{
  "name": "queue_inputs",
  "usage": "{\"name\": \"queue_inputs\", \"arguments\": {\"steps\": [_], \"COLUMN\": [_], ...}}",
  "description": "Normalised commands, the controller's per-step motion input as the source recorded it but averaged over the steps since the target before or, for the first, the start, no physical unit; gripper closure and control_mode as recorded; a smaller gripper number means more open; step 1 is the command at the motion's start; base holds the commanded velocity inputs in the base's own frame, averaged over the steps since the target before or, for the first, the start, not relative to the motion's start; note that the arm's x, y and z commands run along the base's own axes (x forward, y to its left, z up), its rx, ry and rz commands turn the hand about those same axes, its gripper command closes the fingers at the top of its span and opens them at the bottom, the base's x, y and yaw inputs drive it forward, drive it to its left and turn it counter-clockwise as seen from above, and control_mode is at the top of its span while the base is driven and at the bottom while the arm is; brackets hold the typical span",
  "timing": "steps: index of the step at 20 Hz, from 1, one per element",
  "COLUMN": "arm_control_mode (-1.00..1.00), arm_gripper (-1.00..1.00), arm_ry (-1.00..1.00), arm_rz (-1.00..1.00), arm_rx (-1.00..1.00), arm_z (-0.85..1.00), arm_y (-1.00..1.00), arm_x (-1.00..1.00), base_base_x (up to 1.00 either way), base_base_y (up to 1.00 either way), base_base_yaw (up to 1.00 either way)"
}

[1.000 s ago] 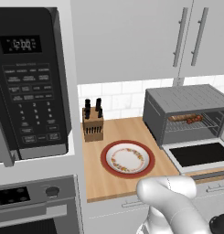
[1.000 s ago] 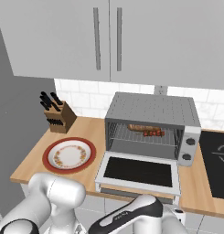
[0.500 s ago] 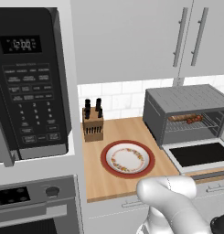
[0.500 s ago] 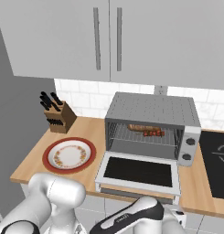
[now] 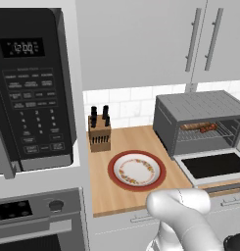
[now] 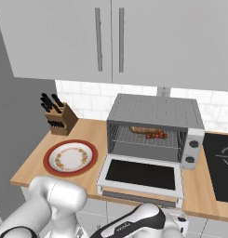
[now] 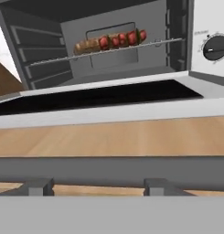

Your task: Pick up the kebab skewer and baguette bread, and place them inside the toaster oven. Close the toaster oven door and start by setting the timer.

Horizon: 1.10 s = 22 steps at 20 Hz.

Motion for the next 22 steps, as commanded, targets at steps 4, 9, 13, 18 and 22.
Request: {"name": "queue_inputs", "arguments": {"steps": [4, 9, 13, 18, 22], "arm_control_mode": [-1.00, -1.00, -1.00, -1.00, -1.00], "arm_gripper": [-1.00, -1.00, -1.00, -1.00, -1.00], "arm_ry": [-0.07, -0.05, -0.05, -0.04, -0.03], "arm_rz": [-0.04, -0.03, -0.04, -0.03, -0.03], "arm_rx": [0.00, 0.00, 0.00, 0.00, 0.00], "arm_z": [0.32, 0.42, 0.51, 0.48, 0.44], "arm_y": [0.07, 0.10, 0.05, 0.06, 0.05], "arm_x": [0.33, 0.36, 0.43, 0.51, 0.58], "base_base_x": [0.00, 0.00, 0.00, 0.00, 0.00], "base_base_y": [0.00, 0.00, 0.00, 0.00, 0.00], "base_base_yaw": [0.00, 0.00, 0.00, 0.00, 0.00]}}
